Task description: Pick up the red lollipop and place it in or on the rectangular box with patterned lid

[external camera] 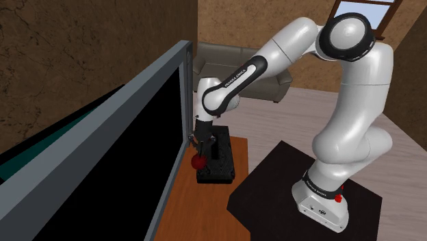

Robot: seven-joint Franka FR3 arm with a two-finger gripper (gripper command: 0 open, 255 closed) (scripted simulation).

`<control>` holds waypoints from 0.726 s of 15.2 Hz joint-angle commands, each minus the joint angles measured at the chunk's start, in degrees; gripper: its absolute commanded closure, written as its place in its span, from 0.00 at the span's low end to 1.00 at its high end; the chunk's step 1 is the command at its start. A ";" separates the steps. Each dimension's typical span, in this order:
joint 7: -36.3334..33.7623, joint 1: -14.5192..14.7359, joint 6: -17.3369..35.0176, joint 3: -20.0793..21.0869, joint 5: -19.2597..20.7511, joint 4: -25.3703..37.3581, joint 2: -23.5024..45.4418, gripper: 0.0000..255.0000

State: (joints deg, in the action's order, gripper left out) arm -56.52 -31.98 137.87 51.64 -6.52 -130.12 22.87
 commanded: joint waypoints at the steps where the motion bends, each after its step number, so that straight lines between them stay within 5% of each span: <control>1: 2.99 -2.99 -1.56 0.10 -0.53 -0.26 -1.09 1.00; 11: 14.41 -12.60 -9.45 -4.62 2.18 4.17 -0.87 1.00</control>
State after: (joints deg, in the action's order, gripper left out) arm -43.44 -43.53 129.25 47.57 -4.68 -126.40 21.98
